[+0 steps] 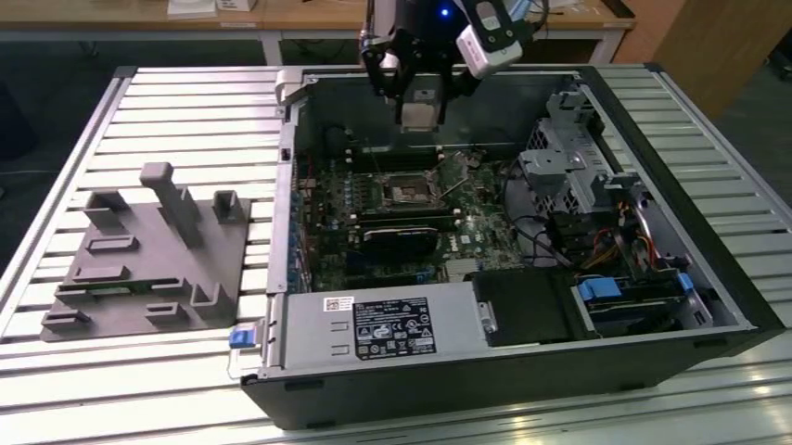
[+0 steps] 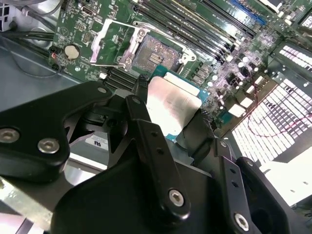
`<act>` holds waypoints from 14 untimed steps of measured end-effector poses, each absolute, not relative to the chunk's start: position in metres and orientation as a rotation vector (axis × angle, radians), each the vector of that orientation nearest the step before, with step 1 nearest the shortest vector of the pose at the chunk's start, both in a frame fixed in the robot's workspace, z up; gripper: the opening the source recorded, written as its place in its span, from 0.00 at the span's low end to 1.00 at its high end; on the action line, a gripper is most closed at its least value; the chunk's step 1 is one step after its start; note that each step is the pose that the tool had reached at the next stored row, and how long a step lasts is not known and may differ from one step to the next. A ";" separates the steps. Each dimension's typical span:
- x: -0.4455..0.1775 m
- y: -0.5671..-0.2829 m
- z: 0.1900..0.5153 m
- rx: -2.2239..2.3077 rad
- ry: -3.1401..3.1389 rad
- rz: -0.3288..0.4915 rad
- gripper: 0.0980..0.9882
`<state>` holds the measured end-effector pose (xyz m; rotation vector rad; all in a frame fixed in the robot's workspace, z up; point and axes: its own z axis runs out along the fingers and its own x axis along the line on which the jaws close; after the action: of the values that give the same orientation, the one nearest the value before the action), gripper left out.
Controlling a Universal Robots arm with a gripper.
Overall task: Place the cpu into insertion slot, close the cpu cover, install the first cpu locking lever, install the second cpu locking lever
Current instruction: 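Place the cpu into insertion slot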
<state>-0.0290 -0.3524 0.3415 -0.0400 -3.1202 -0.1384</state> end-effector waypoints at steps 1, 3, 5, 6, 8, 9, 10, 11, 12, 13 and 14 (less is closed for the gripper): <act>-0.029 -0.352 0.340 -0.040 -3.120 -0.138 0.49; -0.029 -0.352 0.336 -0.040 -3.120 -0.138 0.49; -0.029 -0.352 0.332 -0.040 -3.120 -0.139 0.49; -0.029 -0.352 0.330 -0.040 -3.120 -0.139 0.49; -0.029 -0.352 0.327 -0.040 -3.120 -0.139 0.49; -0.029 -0.352 0.325 -0.040 -3.120 -0.139 0.49; -0.029 -0.352 0.324 -0.040 -3.120 -0.138 0.49; -0.029 -0.352 0.322 -0.040 -3.120 -0.138 0.49; -0.029 -0.352 0.321 -0.040 -3.120 -0.138 0.49; -0.029 -0.352 0.319 -0.040 -3.120 -0.138 0.49; -0.029 -0.352 0.318 -0.040 -3.120 -0.138 0.49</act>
<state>-0.0290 -0.3524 0.3180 -0.0400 -3.1202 -0.1379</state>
